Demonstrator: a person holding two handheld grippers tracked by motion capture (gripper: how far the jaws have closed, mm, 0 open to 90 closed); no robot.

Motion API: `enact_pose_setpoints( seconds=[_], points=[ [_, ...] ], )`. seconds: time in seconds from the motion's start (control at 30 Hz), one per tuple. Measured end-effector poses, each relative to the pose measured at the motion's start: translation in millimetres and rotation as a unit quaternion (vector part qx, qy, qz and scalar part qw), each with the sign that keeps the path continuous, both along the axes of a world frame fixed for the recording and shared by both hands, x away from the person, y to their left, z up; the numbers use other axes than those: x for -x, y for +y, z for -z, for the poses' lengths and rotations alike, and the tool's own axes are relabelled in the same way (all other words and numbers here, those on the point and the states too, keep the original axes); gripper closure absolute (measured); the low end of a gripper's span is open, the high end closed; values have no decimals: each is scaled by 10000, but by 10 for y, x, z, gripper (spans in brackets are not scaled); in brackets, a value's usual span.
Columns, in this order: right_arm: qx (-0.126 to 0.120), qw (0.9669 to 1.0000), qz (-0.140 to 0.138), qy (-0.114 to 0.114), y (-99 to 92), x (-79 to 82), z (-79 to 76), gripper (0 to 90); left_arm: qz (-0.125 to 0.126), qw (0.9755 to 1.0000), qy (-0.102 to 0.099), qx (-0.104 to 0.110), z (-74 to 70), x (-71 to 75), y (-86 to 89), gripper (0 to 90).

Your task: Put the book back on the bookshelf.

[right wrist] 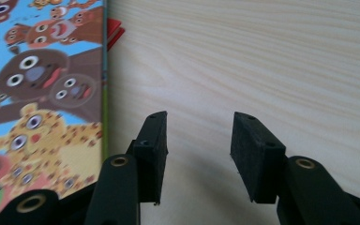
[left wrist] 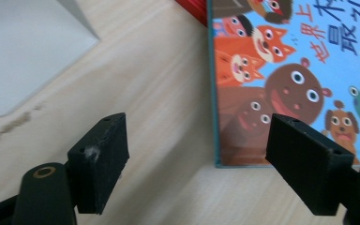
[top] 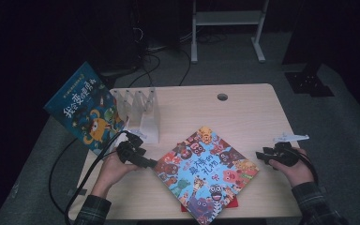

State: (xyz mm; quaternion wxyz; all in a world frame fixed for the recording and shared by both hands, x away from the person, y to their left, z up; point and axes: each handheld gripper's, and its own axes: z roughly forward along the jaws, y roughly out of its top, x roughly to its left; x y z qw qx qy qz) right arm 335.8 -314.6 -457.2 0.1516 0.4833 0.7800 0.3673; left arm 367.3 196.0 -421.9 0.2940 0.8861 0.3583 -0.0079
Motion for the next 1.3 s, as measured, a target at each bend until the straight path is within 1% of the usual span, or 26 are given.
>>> enact_pose_setpoints(
  seconds=[0.1, 0.2, 0.23, 0.3, 0.33, 0.4, 0.43, 0.5, 0.57, 0.63, 0.7, 0.73, 0.8, 0.83, 0.87, 0.9, 1.1, 1.17, 1.27, 1.3],
  points=[
    [-26, 10000, -38, -23, -8, 99, -18, 557, 59, 10000, 19, -1, 33, 29, -31, 173],
    [-28, 10000, -56, -3, -15, 183, -23, 585, 135, 9999, 14, 77, 54, 51, -74, 103],
    [-24, 10000, -57, 15, -16, 209, -24, 605, 169, 9998, -3, 115, 61, 56, -87, 89],
    [-32, 10000, -80, 50, -19, 258, -31, 646, 237, 9997, 25, 112, 68, 76, -117, 69],
    [-45, 9999, -97, 69, -20, 282, -35, 675, 277, 9996, 53, 100, 78, 85, -132, 44],
    [-56, 9998, -138, 105, -16, 324, -42, 725, 317, 9995, 73, 51, 100, 117, -164, 21],
    [-50, 9997, -177, 129, -11, 344, -44, 757, 392, 9992, 94, -2, 108, 131, -173, 15],
    [-67, 9995, -237, 204, 5, 387, -52, 826, 415, 9991, 123, -22, 123, 169, -196, 0],
    [-78, 9993, -295, 216, 18, 416, -61, 868, 472, 9988, 151, 10, 137, 198, -212, 0],
    [-93, 9990, -345, 262, 31, 448, -71, 888, 464, 9988, 170, 0, 144, 229, -237, 0],
    [-91, 9989, -366, 296, 37, 471, -73, 891, 517, 9985, 141, -107, 146, 254, -280, 0],
    [-82, 9988, -380, 305, 38, 481, -71, 891, 537, 9984, 149, -101, 148, 265, -295, 0],
    [-93, 9986, -394, 349, 40, 501, -67, 891, 585, 9979, 255, 58, 160, 295, -354, 0],
    [-92, 9984, -407, 370, 41, 508, -63, 891, 553, 9982, 240, 59, 162, 305, -376, 0],
    [-90, 9983, -422, 379, 41, 510, -60, 891, 574, 9982, 180, -44, 160, 308, -398, 0],
    [-88, 9982, -430, 400, 46, 511, -57, 890, 595, 9980, 179, -89, 156, 307, -405, 0],
    [-77, 9976, -484, 487, 76, 485, -20, 889, 616, 9978, 158, -178, 137, 317, -411, 0],
    [-131, 9978, -462, 463, 74, 463, -24, 888, 615, 9978, 216, -137, 133, 330, -420, 3],
    [-81, 9982, -408, 435, 70, 411, -21, 888, 685, 9973, 258, -7, 123, 348, -436, 31],
    [-81, 9982, -399, 431, 69, 388, -15, 888, 691, 9972, 274, -8, 124, 359, -446, 33]
  ],
)
